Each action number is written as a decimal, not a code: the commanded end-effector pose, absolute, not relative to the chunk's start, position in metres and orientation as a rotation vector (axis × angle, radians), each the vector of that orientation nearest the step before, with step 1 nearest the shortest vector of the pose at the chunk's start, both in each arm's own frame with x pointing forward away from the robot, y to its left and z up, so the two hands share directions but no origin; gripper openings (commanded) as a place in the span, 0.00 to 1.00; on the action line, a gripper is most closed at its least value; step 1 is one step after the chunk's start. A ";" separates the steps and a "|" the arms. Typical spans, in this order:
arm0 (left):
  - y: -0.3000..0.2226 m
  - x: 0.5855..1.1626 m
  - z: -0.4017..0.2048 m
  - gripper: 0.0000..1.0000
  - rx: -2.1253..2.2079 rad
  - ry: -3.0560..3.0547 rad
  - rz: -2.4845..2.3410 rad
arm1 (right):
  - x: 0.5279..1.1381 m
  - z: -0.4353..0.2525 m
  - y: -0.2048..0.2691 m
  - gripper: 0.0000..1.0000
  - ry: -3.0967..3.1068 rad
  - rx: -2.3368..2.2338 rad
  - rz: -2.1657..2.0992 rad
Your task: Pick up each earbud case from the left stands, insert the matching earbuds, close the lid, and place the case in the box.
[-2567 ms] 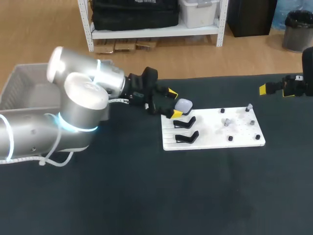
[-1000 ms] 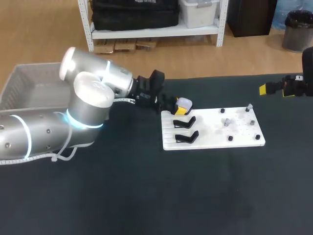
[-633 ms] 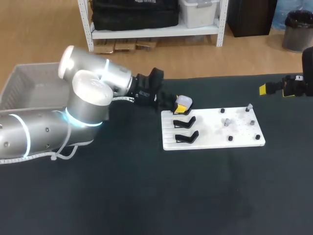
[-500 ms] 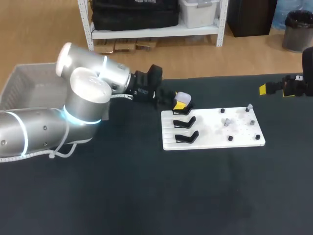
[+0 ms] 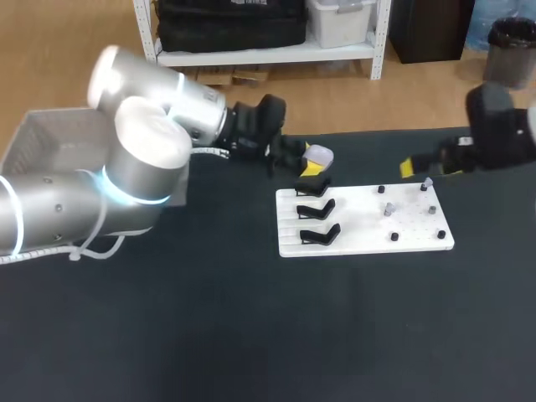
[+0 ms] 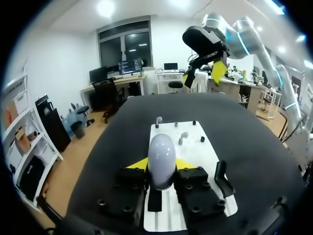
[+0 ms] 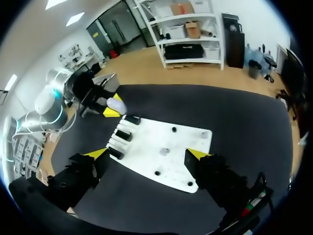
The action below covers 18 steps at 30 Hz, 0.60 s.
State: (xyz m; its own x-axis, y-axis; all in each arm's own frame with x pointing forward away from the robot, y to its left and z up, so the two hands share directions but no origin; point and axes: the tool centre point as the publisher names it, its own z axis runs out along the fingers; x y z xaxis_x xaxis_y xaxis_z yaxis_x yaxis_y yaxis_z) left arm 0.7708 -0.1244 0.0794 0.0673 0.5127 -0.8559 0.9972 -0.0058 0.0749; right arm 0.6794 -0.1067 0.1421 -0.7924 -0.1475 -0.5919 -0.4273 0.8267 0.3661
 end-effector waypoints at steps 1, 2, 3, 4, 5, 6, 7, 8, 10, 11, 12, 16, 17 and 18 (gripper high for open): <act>-0.132 0.764 0.083 0.00 1.603 1.539 -0.810 | 0.690 0.139 -0.086 1.00 2.464 -0.471 0.696; -0.134 0.763 0.083 0.00 1.604 1.538 -0.806 | 0.690 0.138 -0.081 1.00 2.469 -0.480 0.698; -0.135 0.762 0.084 0.00 1.606 1.537 -0.800 | 0.689 0.138 -0.075 1.00 2.476 -0.497 0.701; -0.137 0.762 0.085 0.00 1.607 1.537 -0.790 | 0.689 0.137 -0.070 1.00 2.478 -0.509 0.703; -0.138 0.761 0.086 0.00 1.607 1.536 -0.789 | 0.688 0.137 -0.066 1.00 2.480 -0.517 0.712; -0.139 0.760 0.087 0.00 1.610 1.529 -0.792 | 0.688 0.135 -0.062 1.00 2.483 -0.528 0.716; -0.140 0.759 0.088 0.00 1.613 1.524 -0.790 | 0.689 0.134 -0.059 1.00 2.489 -0.537 0.719; -0.141 0.757 0.089 0.00 1.616 1.516 -0.790 | 0.689 0.132 -0.056 1.00 2.495 -0.547 0.726; -0.144 0.753 0.093 0.00 1.626 1.496 -0.793 | 0.691 0.127 -0.050 1.00 2.506 -0.575 0.726; -0.144 0.751 0.095 0.00 1.629 1.488 -0.794 | 0.690 0.126 -0.045 1.00 2.513 -0.583 0.728; -0.145 0.748 0.097 0.00 1.638 1.476 -0.796 | 0.690 0.125 -0.043 1.00 2.515 -0.592 0.731; -0.145 0.742 0.100 0.00 1.655 1.462 -0.814 | 0.694 0.120 -0.036 1.00 2.526 -0.600 0.734; -0.146 0.741 0.100 0.00 1.658 1.461 -0.820 | 0.695 0.119 -0.036 1.00 2.527 -0.600 0.735; -0.146 0.740 0.100 0.00 1.660 1.462 -0.826 | 0.697 0.118 -0.035 1.00 2.529 -0.600 0.736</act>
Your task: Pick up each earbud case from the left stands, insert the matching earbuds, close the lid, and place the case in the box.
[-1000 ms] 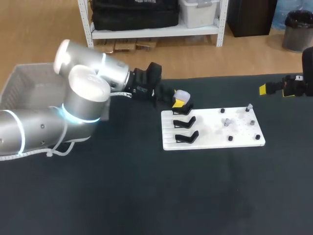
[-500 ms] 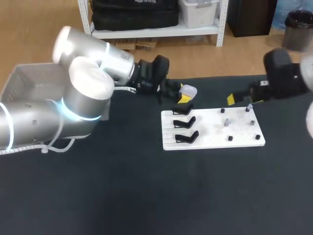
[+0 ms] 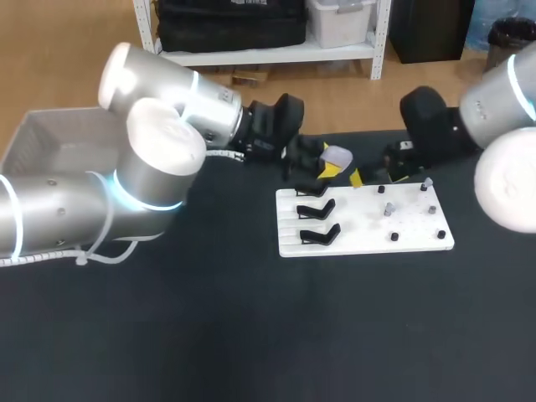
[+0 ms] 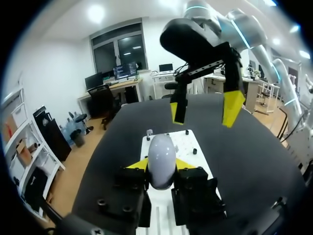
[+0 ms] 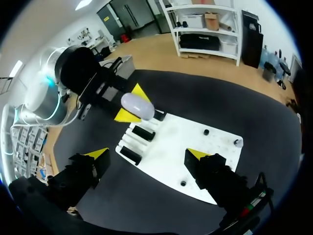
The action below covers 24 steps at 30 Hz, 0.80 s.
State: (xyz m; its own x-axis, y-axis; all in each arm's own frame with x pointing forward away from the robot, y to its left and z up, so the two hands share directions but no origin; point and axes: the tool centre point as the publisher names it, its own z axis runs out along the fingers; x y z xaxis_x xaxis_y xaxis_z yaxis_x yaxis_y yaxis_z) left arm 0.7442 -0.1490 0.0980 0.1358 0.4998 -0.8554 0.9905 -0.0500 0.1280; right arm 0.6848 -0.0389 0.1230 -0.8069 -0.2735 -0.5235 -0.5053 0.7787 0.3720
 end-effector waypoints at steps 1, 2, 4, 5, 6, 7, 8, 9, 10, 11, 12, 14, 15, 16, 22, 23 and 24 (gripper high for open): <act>-0.146 0.739 0.100 0.00 1.659 1.462 -0.836 | 0.697 0.119 -0.033 1.00 2.530 -0.600 0.737; -0.146 0.739 0.099 0.00 1.658 1.463 -0.842 | 0.697 0.119 -0.032 1.00 2.531 -0.601 0.737; -0.146 0.738 0.099 0.00 1.652 1.464 -0.861 | 0.698 0.120 -0.031 1.00 2.530 -0.603 0.738; -0.146 0.737 0.098 0.00 1.651 1.464 -0.866 | 0.699 0.119 -0.031 1.00 2.530 -0.603 0.737; -0.145 0.736 0.098 0.00 1.653 1.464 -0.874 | 0.700 0.118 -0.031 1.00 2.531 -0.601 0.736; -0.145 0.735 0.098 0.00 1.655 1.462 -0.879 | 0.701 0.118 -0.031 1.00 2.532 -0.599 0.734; -0.145 0.734 0.098 0.00 1.657 1.460 -0.884 | 0.701 0.119 -0.030 1.00 2.533 -0.596 0.733; -0.145 0.733 0.098 0.00 1.659 1.458 -0.890 | 0.701 0.119 -0.030 1.00 2.534 -0.594 0.731; -0.145 0.732 0.098 0.00 1.659 1.456 -0.893 | 0.702 0.119 -0.030 1.00 2.535 -0.589 0.727; -0.145 0.732 0.098 0.00 1.658 1.455 -0.896 | 0.703 0.118 -0.030 1.00 2.536 -0.586 0.725; -0.145 0.731 0.098 0.00 1.658 1.453 -0.900 | 0.704 0.118 -0.031 1.00 2.539 -0.582 0.720; -0.145 0.730 0.098 0.00 1.657 1.449 -0.905 | 0.705 0.118 -0.031 1.00 2.542 -0.572 0.716; -0.145 0.730 0.098 0.00 1.656 1.448 -0.906 | 0.705 0.118 -0.031 1.00 2.542 -0.570 0.715; -0.145 0.729 0.098 0.00 1.656 1.447 -0.907 | 0.706 0.118 -0.032 1.00 2.542 -0.568 0.714; -0.145 0.725 0.101 0.00 1.656 1.422 -0.919 | 0.710 0.117 -0.033 1.00 2.545 -0.564 0.711; -0.145 0.724 0.101 0.00 1.656 1.418 -0.921 | 0.710 0.117 -0.033 1.00 2.545 -0.563 0.710; -0.145 0.723 0.102 0.00 1.655 1.412 -0.924 | 0.710 0.118 -0.034 1.00 2.545 -0.561 0.710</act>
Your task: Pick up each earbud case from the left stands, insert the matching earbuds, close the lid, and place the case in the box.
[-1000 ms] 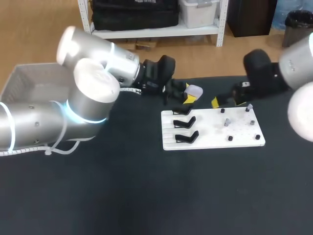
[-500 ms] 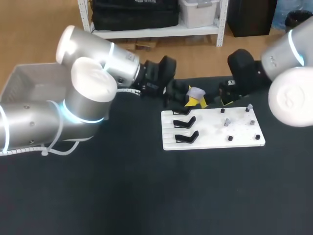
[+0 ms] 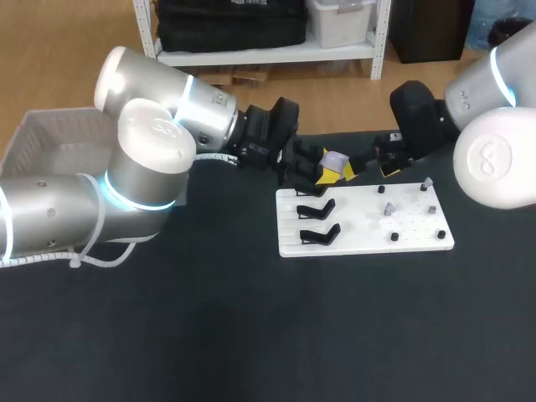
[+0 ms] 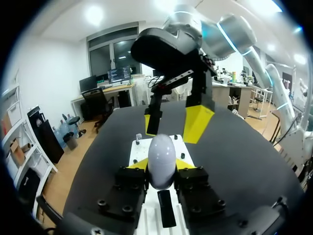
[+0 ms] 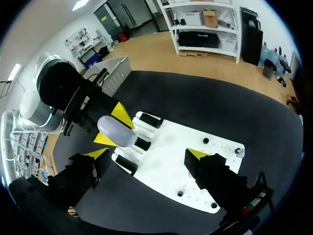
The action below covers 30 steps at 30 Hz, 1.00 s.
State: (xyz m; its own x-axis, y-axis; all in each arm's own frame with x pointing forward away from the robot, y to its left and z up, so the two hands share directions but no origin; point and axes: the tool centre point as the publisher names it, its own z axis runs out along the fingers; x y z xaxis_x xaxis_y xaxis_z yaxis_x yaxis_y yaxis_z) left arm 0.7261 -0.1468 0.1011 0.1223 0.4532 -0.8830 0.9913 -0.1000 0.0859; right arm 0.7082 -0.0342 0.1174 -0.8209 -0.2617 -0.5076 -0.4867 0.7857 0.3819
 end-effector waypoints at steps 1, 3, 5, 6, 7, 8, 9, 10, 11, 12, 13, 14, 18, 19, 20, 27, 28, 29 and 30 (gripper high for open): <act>-0.145 0.722 0.102 0.00 1.653 1.407 -0.928 | 0.711 0.119 -0.034 1.00 2.545 -0.559 0.708; -0.144 0.721 0.103 0.00 1.650 1.403 -0.930 | 0.712 0.120 -0.035 1.00 2.543 -0.556 0.706; -0.144 0.719 0.104 0.00 1.648 1.399 -0.933 | 0.714 0.121 -0.037 1.00 2.541 -0.550 0.701; -0.144 0.718 0.104 0.00 1.647 1.397 -0.935 | 0.715 0.122 -0.038 1.00 2.539 -0.547 0.698; -0.144 0.718 0.104 0.00 1.646 1.396 -0.937 | 0.715 0.123 -0.039 1.00 2.538 -0.546 0.696; -0.144 0.717 0.103 0.00 1.644 1.395 -0.940 | 0.716 0.124 -0.040 1.00 2.536 -0.545 0.693; -0.144 0.717 0.103 0.00 1.642 1.394 -0.942 | 0.716 0.125 -0.041 1.00 2.534 -0.544 0.690; -0.144 0.716 0.103 0.00 1.640 1.394 -0.945 | 0.717 0.126 -0.042 1.00 2.533 -0.543 0.687; -0.144 0.716 0.102 0.00 1.637 1.392 -0.949 | 0.718 0.126 -0.043 1.00 2.531 -0.541 0.683; -0.144 0.715 0.102 0.00 1.636 1.390 -0.950 | 0.719 0.127 -0.044 1.00 2.530 -0.539 0.679; -0.145 0.715 0.102 0.00 1.633 1.389 -0.951 | 0.719 0.129 -0.046 1.00 2.528 -0.536 0.674; -0.145 0.714 0.102 0.00 1.624 1.390 -0.950 | 0.719 0.130 -0.047 1.00 2.525 -0.534 0.669; -0.142 0.719 0.099 0.00 1.514 1.391 -0.960 | 0.717 0.137 -0.056 1.00 2.520 -0.541 0.602; -0.141 0.721 0.100 0.00 1.474 1.387 -0.965 | 0.717 0.139 -0.059 1.00 2.522 -0.546 0.581; -0.141 0.723 0.101 0.00 1.445 1.381 -0.969 | 0.716 0.141 -0.063 1.00 2.522 -0.551 0.560; -0.139 0.732 0.115 0.00 1.305 1.318 -1.022 | 0.710 0.141 -0.096 1.00 2.572 -0.583 0.369; -0.139 0.733 0.117 0.00 1.300 1.310 -1.030 | 0.709 0.140 -0.101 1.00 2.580 -0.590 0.337; -0.139 0.734 0.120 0.00 1.290 1.300 -1.037 | 0.707 0.140 -0.105 1.00 2.588 -0.596 0.307; -0.139 0.735 0.122 0.00 1.287 1.301 -1.037 | 0.706 0.139 -0.109 1.00 2.594 -0.608 0.269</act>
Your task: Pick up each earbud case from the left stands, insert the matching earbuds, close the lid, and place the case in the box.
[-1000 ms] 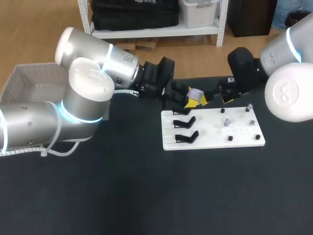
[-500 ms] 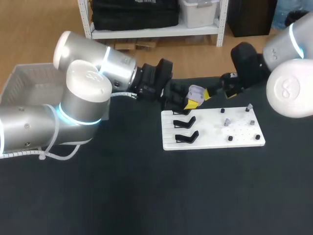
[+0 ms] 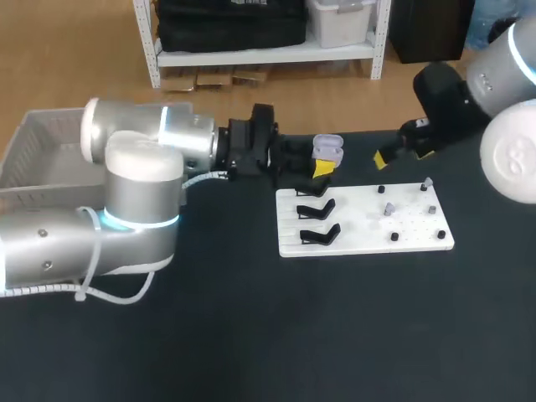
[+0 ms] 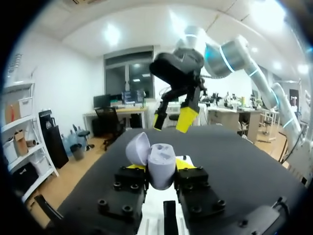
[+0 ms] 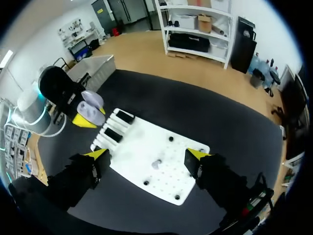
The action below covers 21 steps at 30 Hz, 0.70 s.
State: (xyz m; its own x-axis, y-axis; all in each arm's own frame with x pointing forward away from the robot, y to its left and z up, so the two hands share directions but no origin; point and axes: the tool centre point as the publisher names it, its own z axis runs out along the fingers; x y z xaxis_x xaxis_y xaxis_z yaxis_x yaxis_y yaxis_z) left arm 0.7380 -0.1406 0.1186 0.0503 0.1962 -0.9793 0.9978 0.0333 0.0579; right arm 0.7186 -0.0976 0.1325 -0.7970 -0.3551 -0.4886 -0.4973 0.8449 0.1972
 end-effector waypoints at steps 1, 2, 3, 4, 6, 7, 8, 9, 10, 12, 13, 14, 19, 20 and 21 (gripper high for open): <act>-0.140 0.736 0.124 0.00 1.287 1.301 -1.036 | 0.707 0.134 -0.117 1.00 2.602 -0.609 0.245; -0.140 0.737 0.126 0.00 1.283 1.299 -1.037 | 0.707 0.132 -0.122 1.00 2.613 -0.612 0.224; -0.141 0.739 0.127 0.00 1.282 1.298 -1.038 | 0.706 0.130 -0.125 1.00 2.620 -0.612 0.205; -0.143 0.740 0.128 0.00 1.279 1.300 -1.039 | 0.706 0.128 -0.129 1.00 2.629 -0.611 0.185; -0.145 0.743 0.129 0.00 1.268 1.295 -1.055 | 0.705 0.125 -0.135 1.00 2.642 -0.617 0.148; -0.146 0.744 0.129 0.00 1.257 1.298 -1.052 | 0.706 0.122 -0.138 1.00 2.647 -0.612 0.128; -0.146 0.746 0.130 0.00 1.241 1.292 -1.067 | 0.706 0.121 -0.141 1.00 2.651 -0.611 0.120; -0.147 0.748 0.131 0.00 1.229 1.295 -1.073 | 0.706 0.120 -0.143 1.00 2.655 -0.610 0.105; -0.148 0.750 0.132 0.00 1.228 1.295 -1.071 | 0.706 0.119 -0.144 1.00 2.658 -0.607 0.092; -0.149 0.752 0.133 0.00 1.227 1.301 -1.071 | 0.708 0.116 -0.148 1.00 2.664 -0.599 0.077; -0.150 0.753 0.133 0.00 1.227 1.302 -1.072 | 0.709 0.115 -0.149 1.00 2.670 -0.604 0.059; -0.151 0.753 0.133 0.00 1.222 1.301 -1.075 | 0.711 0.114 -0.149 1.00 2.675 -0.614 0.034; -0.155 0.754 0.134 0.00 1.231 1.301 -1.082 | 0.713 0.113 -0.150 1.00 2.689 -0.597 -0.100; -0.155 0.754 0.134 0.00 1.231 1.301 -1.082 | 0.713 0.113 -0.150 1.00 2.689 -0.597 -0.100; -0.155 0.754 0.134 0.00 1.231 1.301 -1.082 | 0.713 0.113 -0.150 1.00 2.689 -0.597 -0.100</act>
